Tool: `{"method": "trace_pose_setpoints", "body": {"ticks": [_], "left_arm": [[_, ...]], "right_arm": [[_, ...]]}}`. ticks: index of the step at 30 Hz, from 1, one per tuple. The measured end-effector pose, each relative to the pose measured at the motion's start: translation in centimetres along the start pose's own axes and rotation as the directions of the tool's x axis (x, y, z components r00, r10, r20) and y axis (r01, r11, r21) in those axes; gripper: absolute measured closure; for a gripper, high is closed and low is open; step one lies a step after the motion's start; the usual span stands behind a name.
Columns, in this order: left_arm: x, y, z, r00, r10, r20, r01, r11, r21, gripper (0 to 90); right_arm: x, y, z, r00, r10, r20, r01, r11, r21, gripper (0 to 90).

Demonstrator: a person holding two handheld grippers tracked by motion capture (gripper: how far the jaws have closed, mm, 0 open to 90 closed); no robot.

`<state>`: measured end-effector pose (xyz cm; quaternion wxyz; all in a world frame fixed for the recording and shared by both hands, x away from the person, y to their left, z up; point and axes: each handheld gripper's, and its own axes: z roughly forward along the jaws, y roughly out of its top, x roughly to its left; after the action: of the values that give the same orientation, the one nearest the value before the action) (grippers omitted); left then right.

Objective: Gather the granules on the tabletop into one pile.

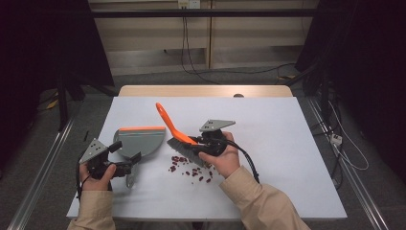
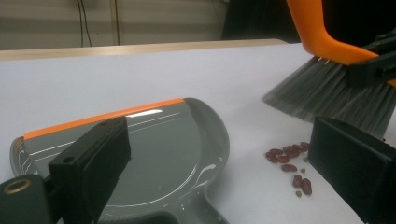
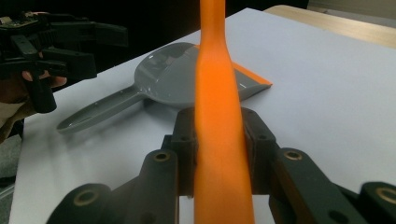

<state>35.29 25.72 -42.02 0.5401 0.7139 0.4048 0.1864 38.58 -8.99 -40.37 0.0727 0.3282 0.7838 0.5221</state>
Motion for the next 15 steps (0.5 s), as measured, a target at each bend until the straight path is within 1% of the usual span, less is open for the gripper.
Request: {"method": "trace_pose_setpoints", "body": {"ticks": [2, 4, 6, 7, 9, 12, 15], "left_arm": [[0.0, 0.0, 0.0, 1.0000, -0.001, 0.002, 0.001, 1.0000, 0.000, 5.9], [0.0, 0.0, 0.0, 1.0000, -0.002, 0.003, 0.002, 1.0000, 0.001, 5.8], [-0.1, 0.0, 0.1, 1.0000, -0.003, 0.004, 0.003, 1.0000, 0.000, 5.9], [0.0, 0.0, 0.1, 1.0000, 0.001, 0.004, -0.001, 1.0000, 0.004, 5.9], [0.0, 0.0, 0.1, 1.0000, 0.003, 0.005, -0.003, 1.0000, 0.006, 5.8], [-0.1, 0.0, 0.2, 1.0000, 0.002, 0.005, -0.002, 1.0000, 0.006, 5.9], [-0.1, 0.0, 0.2, 1.0000, 0.000, 0.004, 0.000, 1.0000, 0.007, 5.9]], "right_arm": [[0.2, -0.3, 0.1, 0.9997, 0.021, 0.010, -0.021, 1.000, 0.009, 71.5], [0.4, -0.5, 0.2, 0.9991, 0.042, 0.000, -0.042, 0.999, 0.013, 71.5], [0.5, -0.8, 0.2, 0.9977, 0.067, -0.008, -0.067, 0.998, 0.005, 71.6], [0.6, -0.9, 0.3, 0.9973, 0.072, -0.015, -0.072, 0.997, 0.001, 71.5], [0.8, -1.1, 0.4, 0.9947, 0.101, -0.021, -0.101, 0.995, -0.001, 71.5], [1.3, -1.3, 0.8, 0.9929, 0.116, -0.028, -0.116, 0.993, 0.007, 71.5], [2.0, -1.4, 1.3, 0.9908, 0.126, -0.048, -0.125, 0.992, 0.022, 71.5]]}}
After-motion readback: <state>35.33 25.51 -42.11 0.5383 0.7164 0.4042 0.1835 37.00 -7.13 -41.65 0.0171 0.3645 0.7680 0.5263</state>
